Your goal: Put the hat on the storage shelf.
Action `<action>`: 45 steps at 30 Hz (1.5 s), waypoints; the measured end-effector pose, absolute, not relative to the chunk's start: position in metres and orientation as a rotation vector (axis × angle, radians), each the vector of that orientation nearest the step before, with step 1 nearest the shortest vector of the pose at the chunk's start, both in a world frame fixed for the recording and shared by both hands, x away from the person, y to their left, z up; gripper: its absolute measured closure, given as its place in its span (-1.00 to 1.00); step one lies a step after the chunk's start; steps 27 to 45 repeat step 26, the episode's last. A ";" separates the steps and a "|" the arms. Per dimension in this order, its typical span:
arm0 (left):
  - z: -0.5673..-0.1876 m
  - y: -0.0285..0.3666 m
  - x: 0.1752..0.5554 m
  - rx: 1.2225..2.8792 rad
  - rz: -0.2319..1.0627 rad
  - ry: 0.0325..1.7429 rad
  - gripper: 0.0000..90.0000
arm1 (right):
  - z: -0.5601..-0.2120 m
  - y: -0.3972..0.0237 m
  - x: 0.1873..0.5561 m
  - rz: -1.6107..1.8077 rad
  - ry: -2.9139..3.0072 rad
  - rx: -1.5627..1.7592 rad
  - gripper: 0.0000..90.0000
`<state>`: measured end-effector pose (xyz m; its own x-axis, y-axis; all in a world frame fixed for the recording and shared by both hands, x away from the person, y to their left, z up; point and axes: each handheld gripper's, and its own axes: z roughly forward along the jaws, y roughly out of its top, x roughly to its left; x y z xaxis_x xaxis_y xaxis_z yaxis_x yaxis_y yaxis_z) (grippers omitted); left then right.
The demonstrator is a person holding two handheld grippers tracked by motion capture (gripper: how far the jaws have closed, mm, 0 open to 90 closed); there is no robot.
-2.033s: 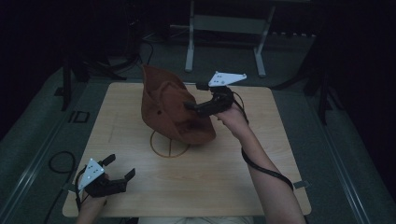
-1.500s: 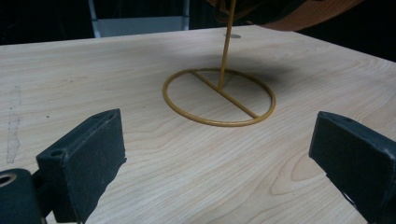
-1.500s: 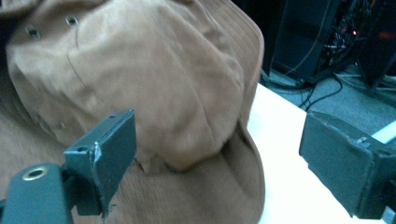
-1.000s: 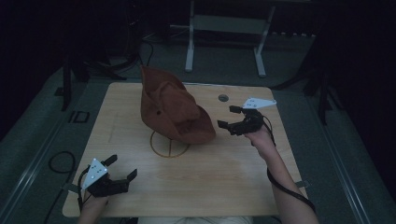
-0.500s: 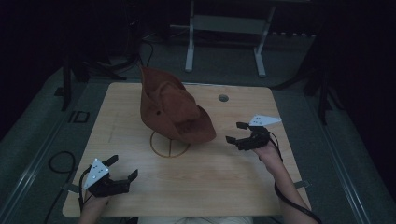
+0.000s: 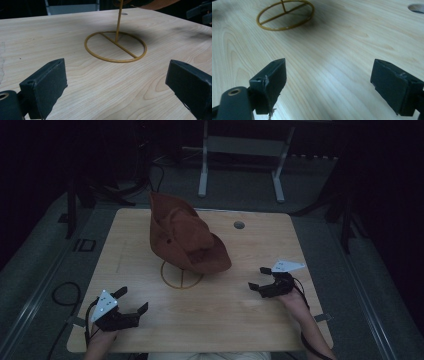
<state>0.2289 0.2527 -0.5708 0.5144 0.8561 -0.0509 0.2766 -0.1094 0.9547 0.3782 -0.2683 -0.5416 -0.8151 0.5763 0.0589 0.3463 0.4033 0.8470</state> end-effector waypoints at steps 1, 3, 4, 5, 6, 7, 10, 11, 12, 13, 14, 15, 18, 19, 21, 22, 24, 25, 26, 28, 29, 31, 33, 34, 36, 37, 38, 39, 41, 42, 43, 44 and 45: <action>-0.571 0.253 0.229 1.653 0.656 0.978 -0.91 | -0.544 -0.271 0.376 1.364 2.414 0.821 -0.70; -0.571 0.252 0.229 1.653 0.653 0.975 -0.91 | -0.547 -0.276 0.372 1.343 2.405 0.831 -0.70; -0.571 0.252 0.229 1.655 0.653 0.975 -0.91 | -0.549 -0.278 0.370 1.329 2.394 0.836 -0.70; -0.571 0.252 0.229 1.656 0.654 0.975 -0.91 | -0.551 -0.281 0.368 1.325 2.388 0.850 -0.70; -0.571 0.252 0.229 1.657 0.654 0.974 -0.91 | -0.553 -0.284 0.366 1.320 2.386 0.859 -0.70; -0.571 0.252 0.229 1.659 0.651 0.974 -0.91 | -0.555 -0.287 0.364 1.315 2.383 0.865 -0.70; -0.571 0.252 0.229 1.662 0.652 0.975 -0.91 | -0.560 -0.295 0.357 1.293 2.364 0.890 -0.71; -0.571 0.252 0.229 1.662 0.653 0.975 -0.91 | -0.560 -0.297 0.356 1.292 2.358 0.897 -0.71; -0.571 0.252 0.229 1.662 0.651 0.975 -0.91 | -0.561 -0.299 0.354 1.297 2.345 0.905 -0.71; -0.571 0.252 0.230 1.663 0.652 0.975 -0.91 | -0.561 -0.302 0.351 1.305 2.334 0.917 -0.71; -0.571 0.252 0.229 1.663 0.653 0.976 -0.91 | -0.561 -0.304 0.350 1.308 2.332 0.920 -0.71; -0.571 0.252 0.229 1.661 0.651 0.976 -0.91 | -0.561 -0.306 0.348 1.311 2.325 0.931 -0.71; -0.571 0.253 0.229 1.657 0.653 0.977 -0.91 | -0.563 -0.311 0.341 1.293 2.307 0.942 -0.71; -0.571 0.253 0.229 1.656 0.651 0.977 -0.91 | -0.563 -0.314 0.338 1.278 2.287 0.943 -0.71; -0.571 0.253 0.228 1.656 0.652 0.977 -0.91 | -0.564 -0.318 0.334 1.274 2.264 0.961 -0.71; -0.571 0.253 0.228 1.655 0.652 0.976 -0.91 | -0.565 -0.320 0.332 1.275 2.251 0.963 -0.71; -0.571 0.253 0.228 1.656 0.649 0.976 -0.91 | -0.565 -0.326 0.330 1.289 2.233 0.986 -0.70; -0.571 0.253 0.228 1.657 0.650 0.976 -0.91 | -0.566 -0.328 0.329 1.300 2.224 1.000 -0.70; -0.571 0.253 0.228 1.656 0.650 0.976 -0.91 | -0.567 -0.330 0.329 1.303 2.217 1.012 -0.70; -0.571 0.253 0.228 1.656 0.650 0.976 -0.91 | -0.567 -0.330 0.329 1.303 2.217 1.012 -0.70; -0.571 0.253 0.228 1.656 0.650 0.976 -0.91 | -0.567 -0.330 0.329 1.303 2.217 1.012 -0.70; -0.571 0.253 0.228 1.656 0.650 0.976 -0.91 | -0.567 -0.330 0.329 1.303 2.217 1.012 -0.70; -0.571 0.253 0.228 1.656 0.650 0.976 -0.91 | -0.567 -0.330 0.329 1.303 2.217 1.012 -0.70; -0.571 0.253 0.228 1.656 0.650 0.976 -0.91 | -0.567 -0.330 0.329 1.303 2.217 1.012 -0.70; -0.571 0.253 0.228 1.656 0.650 0.976 -0.91 | -0.567 -0.330 0.329 1.303 2.217 1.012 -0.70; -0.571 0.253 0.228 1.656 0.650 0.976 -0.91 | -0.567 -0.330 0.329 1.303 2.217 1.012 -0.70; -0.571 0.253 0.228 1.656 0.650 0.976 -0.91 | -0.567 -0.330 0.329 1.303 2.217 1.012 -0.70; -0.571 0.253 0.228 1.656 0.650 0.976 -0.91 | -0.567 -0.330 0.329 1.303 2.217 1.012 -0.70; -0.571 0.253 0.228 1.656 0.650 0.976 -0.91 | -0.567 -0.330 0.329 1.303 2.217 1.012 -0.70; -0.571 0.253 0.228 1.656 0.650 0.976 -0.91 | -0.567 -0.330 0.329 1.303 2.217 1.012 -0.70; -0.571 0.253 0.228 1.656 0.650 0.976 -0.91 | -0.567 -0.330 0.329 1.303 2.217 1.012 -0.70; -0.571 0.253 0.228 1.656 0.650 0.976 -0.91 | -0.567 -0.330 0.329 1.303 2.217 1.012 -0.70; -0.571 0.253 0.228 1.656 0.650 0.976 -0.91 | -0.567 -0.330 0.329 1.303 2.217 1.012 -0.70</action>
